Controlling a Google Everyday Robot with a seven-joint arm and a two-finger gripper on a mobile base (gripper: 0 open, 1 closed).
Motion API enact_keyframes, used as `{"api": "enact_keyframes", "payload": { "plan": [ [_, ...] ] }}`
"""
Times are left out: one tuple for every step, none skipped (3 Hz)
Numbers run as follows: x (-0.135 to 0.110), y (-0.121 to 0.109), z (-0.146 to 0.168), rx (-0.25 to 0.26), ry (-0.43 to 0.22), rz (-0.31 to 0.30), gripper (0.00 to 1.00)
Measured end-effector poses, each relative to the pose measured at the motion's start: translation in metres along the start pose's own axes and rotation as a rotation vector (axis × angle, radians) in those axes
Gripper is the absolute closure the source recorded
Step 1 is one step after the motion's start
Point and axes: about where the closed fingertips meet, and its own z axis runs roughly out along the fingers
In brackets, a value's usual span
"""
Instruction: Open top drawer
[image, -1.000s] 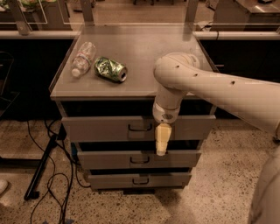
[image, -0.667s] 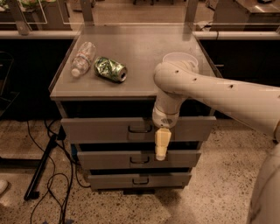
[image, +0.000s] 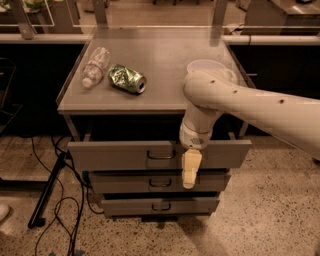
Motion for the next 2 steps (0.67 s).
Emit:
{"api": "enact_keyframes", "payload": {
  "plan": [
    [0.0269,0.0508,-0.0289,0.001,-0.032,0.048,0.00],
    [0.0240,0.0454,-0.0292,0.010,-0.025,0.048,0.00]
  ]
}}
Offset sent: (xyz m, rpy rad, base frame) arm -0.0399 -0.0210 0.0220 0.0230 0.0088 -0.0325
